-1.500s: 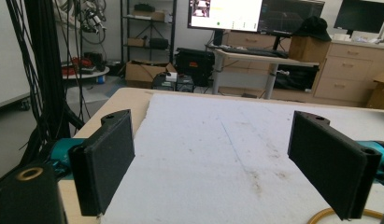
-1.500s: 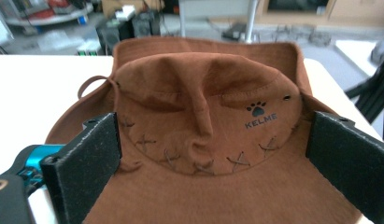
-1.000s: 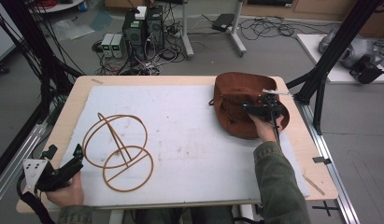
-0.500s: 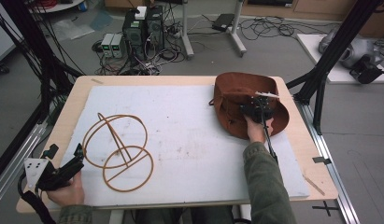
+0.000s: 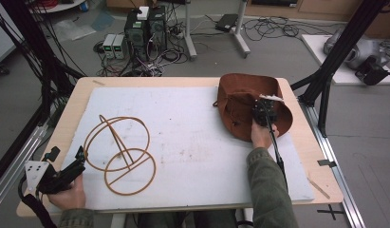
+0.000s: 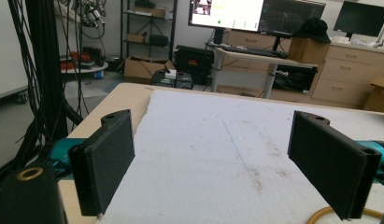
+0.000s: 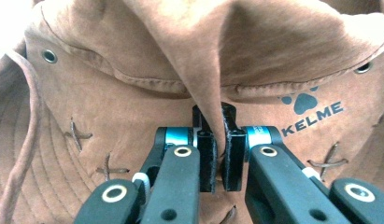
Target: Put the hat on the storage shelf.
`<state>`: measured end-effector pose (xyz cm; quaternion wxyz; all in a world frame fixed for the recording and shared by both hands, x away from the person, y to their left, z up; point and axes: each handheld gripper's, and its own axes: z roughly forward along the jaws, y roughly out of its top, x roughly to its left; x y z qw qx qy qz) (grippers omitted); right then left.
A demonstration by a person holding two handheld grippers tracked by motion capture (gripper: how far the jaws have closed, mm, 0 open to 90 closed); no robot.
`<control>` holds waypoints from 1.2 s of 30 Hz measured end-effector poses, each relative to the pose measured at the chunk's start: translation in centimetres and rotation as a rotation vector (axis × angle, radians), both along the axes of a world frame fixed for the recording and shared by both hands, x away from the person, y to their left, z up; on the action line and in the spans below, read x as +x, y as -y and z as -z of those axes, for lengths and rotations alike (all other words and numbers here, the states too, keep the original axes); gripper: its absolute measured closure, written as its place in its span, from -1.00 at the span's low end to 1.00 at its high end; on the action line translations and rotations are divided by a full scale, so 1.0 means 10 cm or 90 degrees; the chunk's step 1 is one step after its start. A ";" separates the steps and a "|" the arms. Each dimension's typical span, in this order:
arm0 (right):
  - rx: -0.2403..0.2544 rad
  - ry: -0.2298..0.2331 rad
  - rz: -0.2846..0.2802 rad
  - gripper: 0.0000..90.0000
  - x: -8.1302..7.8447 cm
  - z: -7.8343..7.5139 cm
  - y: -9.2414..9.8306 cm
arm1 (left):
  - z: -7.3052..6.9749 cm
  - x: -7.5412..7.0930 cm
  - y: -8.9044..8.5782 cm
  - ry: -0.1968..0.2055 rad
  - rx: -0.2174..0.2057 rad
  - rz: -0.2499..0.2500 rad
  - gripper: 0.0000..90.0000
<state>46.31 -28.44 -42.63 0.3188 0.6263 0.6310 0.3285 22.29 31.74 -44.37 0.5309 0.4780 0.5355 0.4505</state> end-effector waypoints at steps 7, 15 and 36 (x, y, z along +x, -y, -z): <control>0.016 0.005 0.005 0.96 -0.01 -0.01 0.02 | 0.00 0.00 -0.02 0.000 0.000 0.001 -0.67; 0.016 0.048 0.003 0.95 -0.09 -0.11 -0.01 | 0.02 0.01 -0.03 -0.001 -0.005 0.006 -0.66; 0.125 0.281 -0.052 0.95 -0.78 -0.89 0.05 | 0.01 -0.01 -0.04 0.004 -0.015 0.004 -0.66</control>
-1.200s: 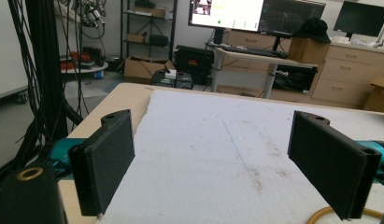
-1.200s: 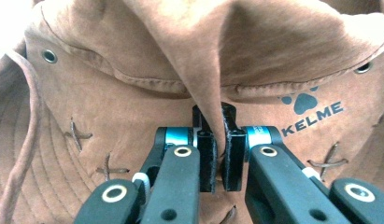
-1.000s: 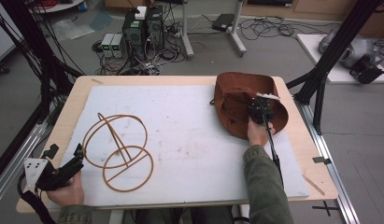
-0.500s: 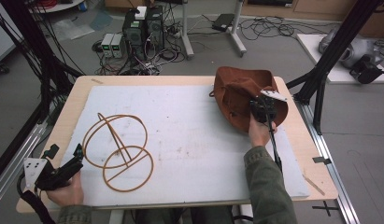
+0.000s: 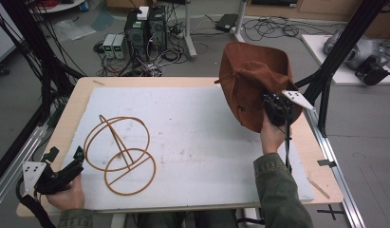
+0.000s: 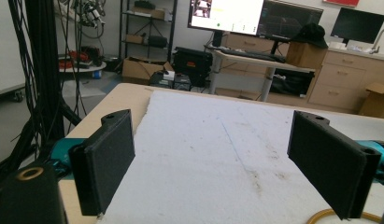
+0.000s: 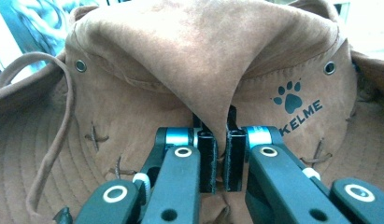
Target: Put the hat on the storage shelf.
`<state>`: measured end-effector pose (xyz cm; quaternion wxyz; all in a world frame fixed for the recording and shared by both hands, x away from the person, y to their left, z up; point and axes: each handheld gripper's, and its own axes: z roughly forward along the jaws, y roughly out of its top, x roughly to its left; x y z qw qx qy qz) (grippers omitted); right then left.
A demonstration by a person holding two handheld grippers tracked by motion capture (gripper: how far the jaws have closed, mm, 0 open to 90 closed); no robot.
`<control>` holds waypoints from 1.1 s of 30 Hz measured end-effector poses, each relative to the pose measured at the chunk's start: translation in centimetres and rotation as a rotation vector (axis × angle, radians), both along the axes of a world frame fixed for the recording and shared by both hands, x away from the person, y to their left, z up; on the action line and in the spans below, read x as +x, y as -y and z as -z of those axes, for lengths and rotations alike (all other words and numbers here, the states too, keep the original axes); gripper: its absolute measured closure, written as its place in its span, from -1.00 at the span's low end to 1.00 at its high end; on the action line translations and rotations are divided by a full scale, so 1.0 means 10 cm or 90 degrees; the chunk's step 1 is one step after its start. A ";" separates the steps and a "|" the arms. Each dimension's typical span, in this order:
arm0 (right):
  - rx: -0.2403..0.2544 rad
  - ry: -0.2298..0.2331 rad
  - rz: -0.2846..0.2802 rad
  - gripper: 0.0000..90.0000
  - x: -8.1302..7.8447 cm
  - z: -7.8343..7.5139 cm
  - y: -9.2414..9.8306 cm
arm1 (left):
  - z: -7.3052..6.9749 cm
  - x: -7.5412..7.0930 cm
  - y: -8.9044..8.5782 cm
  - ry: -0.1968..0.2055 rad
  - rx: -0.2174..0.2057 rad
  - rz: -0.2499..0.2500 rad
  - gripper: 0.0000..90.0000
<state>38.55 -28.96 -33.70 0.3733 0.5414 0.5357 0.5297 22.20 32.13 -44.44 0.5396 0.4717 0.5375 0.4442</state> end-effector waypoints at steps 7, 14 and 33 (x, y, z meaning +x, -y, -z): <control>0.009 0.061 -0.029 0.95 -0.22 -0.36 -0.05 | 0.00 0.01 0.01 0.002 -0.004 0.001 -0.66; 0.004 0.089 -0.089 0.95 -0.35 -0.70 -0.29 | 0.00 0.01 -0.01 0.000 -0.007 -0.001 -0.66; 0.010 0.166 -0.363 0.95 -0.82 -1.11 -1.55 | 0.01 0.01 -0.07 0.005 -0.023 -0.001 -0.66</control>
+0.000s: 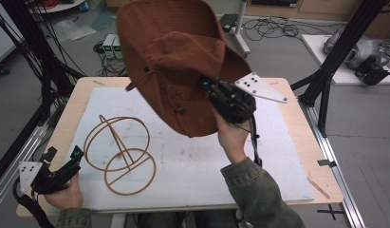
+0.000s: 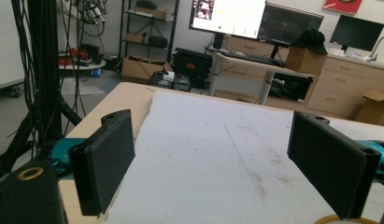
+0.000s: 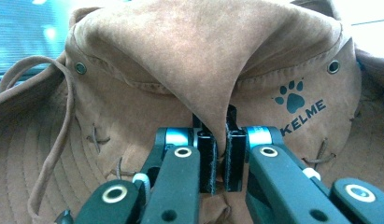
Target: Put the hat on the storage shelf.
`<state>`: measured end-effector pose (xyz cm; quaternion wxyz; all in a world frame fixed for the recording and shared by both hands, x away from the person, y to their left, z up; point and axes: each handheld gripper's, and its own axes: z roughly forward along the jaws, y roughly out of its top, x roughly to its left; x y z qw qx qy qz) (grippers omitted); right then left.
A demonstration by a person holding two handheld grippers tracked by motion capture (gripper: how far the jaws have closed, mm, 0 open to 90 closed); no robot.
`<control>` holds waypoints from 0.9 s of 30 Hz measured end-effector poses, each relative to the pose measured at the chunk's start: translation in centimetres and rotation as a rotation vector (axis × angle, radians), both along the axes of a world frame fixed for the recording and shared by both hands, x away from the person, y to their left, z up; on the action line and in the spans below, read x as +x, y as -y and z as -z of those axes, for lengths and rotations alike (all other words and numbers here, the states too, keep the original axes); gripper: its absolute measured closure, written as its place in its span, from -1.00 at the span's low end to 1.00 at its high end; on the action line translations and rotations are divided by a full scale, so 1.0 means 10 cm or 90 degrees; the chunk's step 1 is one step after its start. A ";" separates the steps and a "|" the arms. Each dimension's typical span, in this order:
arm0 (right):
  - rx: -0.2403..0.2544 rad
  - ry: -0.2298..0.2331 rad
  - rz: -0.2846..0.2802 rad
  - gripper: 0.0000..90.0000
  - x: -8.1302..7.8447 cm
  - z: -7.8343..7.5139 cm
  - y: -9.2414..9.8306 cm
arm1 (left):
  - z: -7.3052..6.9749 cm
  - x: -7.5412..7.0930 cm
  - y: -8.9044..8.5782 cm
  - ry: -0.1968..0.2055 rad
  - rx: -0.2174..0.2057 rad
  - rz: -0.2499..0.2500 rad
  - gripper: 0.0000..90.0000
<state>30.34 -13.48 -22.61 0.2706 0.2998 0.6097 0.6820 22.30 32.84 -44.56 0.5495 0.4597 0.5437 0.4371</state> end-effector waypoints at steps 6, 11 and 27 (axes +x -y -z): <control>-0.013 0.015 -0.081 0.95 -0.15 -0.03 -0.36 | 0.00 0.00 0.00 0.000 0.000 0.001 -0.66; -0.011 0.009 -0.162 0.95 -0.23 -0.03 -0.62 | 0.00 0.00 0.00 -0.003 0.002 0.002 -0.66; -0.083 -0.032 -0.311 0.94 -0.20 0.19 -1.12 | 0.01 -0.02 -0.03 -0.001 -0.005 0.000 -0.66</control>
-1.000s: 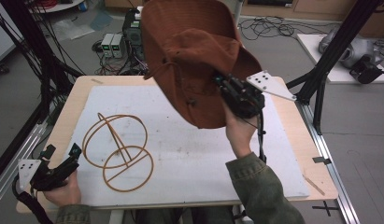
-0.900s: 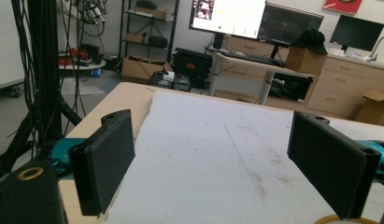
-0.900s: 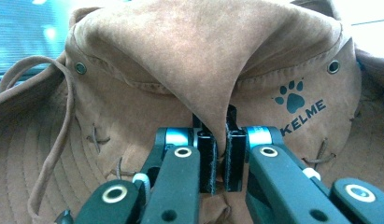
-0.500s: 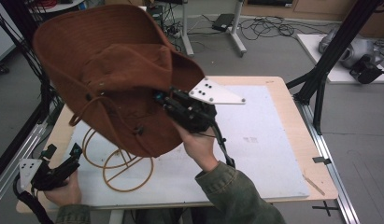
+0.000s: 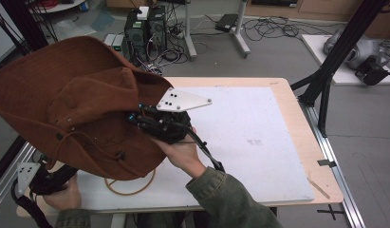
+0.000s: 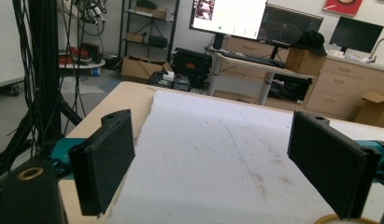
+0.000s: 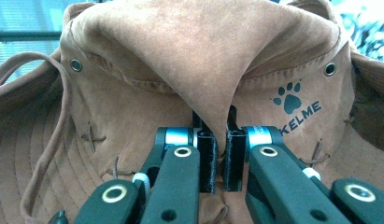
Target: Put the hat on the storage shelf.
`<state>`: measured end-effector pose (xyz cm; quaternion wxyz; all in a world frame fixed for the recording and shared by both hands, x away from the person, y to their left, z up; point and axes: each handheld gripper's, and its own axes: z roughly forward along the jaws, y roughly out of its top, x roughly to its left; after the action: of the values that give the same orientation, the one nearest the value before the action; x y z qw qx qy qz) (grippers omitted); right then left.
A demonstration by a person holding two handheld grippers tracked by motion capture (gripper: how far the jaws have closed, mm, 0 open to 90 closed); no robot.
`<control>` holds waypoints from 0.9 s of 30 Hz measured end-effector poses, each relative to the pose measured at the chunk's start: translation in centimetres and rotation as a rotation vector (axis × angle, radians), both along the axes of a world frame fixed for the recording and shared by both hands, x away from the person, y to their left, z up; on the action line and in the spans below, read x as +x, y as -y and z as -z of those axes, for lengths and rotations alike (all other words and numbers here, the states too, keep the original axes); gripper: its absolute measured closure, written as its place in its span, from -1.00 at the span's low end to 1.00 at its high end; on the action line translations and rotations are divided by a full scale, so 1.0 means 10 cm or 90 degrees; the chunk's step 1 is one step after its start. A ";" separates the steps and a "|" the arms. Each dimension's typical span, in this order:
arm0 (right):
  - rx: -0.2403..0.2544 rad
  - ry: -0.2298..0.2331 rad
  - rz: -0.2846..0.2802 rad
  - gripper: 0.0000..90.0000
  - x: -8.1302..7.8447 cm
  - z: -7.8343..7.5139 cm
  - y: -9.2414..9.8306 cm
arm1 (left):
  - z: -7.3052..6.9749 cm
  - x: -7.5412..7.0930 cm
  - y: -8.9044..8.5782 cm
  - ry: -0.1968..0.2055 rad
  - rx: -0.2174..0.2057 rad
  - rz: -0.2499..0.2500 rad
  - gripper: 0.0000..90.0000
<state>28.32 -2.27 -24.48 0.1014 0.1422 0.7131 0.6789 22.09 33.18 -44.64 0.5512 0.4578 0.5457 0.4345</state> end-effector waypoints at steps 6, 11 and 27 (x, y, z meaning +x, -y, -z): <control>-0.008 -0.019 -0.013 0.93 0.05 0.09 0.01 | 0.00 0.00 0.01 -0.003 0.003 0.002 -0.66; -0.017 -0.027 -0.038 0.91 0.04 0.12 0.04 | 0.01 0.02 0.02 -0.006 0.009 0.006 -0.66; -0.057 -0.065 -0.051 0.27 0.04 0.12 0.08 | 0.02 0.02 0.03 -0.007 0.004 0.005 -0.66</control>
<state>28.69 -3.05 -25.66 0.0442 0.1436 0.7519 0.6420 22.26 32.92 -44.81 0.5485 0.4638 0.5455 0.4318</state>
